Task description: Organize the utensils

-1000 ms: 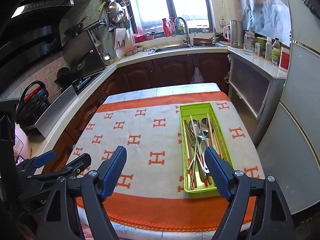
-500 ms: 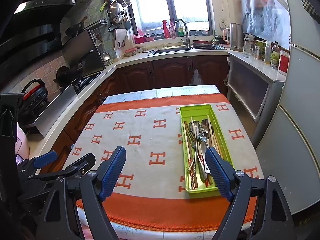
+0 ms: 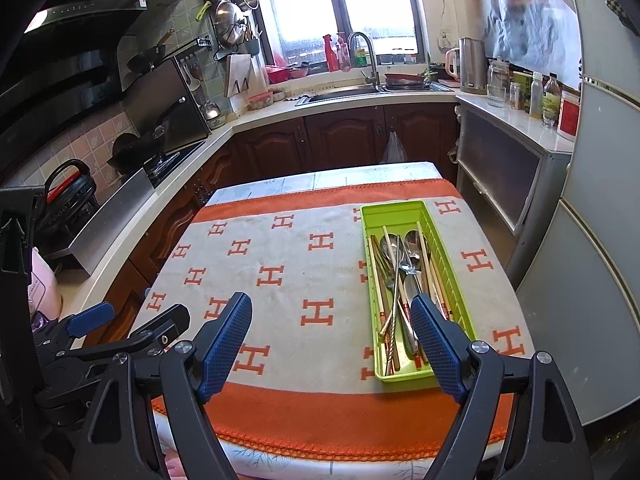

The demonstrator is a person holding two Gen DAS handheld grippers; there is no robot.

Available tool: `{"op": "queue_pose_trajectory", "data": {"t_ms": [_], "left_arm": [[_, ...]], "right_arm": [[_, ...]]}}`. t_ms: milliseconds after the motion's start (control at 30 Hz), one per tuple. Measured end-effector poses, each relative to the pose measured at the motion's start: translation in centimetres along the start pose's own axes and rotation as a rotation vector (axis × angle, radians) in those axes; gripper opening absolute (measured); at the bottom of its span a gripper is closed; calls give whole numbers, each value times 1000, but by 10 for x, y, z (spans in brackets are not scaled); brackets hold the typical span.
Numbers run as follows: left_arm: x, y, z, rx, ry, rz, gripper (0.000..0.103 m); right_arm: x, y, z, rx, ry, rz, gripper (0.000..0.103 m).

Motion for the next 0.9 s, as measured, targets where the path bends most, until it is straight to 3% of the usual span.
{"op": "queue_pose_trajectory", "data": {"t_ms": [900], "left_arm": [[1,3,-2,3,7,8,102]], "right_arm": [[9,3,-9,14,12,2,83]]}}
Point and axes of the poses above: each gripper's, at about its wrist camera, not at the fingertips, and x roughly the way its jaws point, y to its left, z to its top, the point moved 4 cm from there along x, roughly the way its jaws point, and after that the axes turned 11 degrees about -y, right-handed, at the moved point
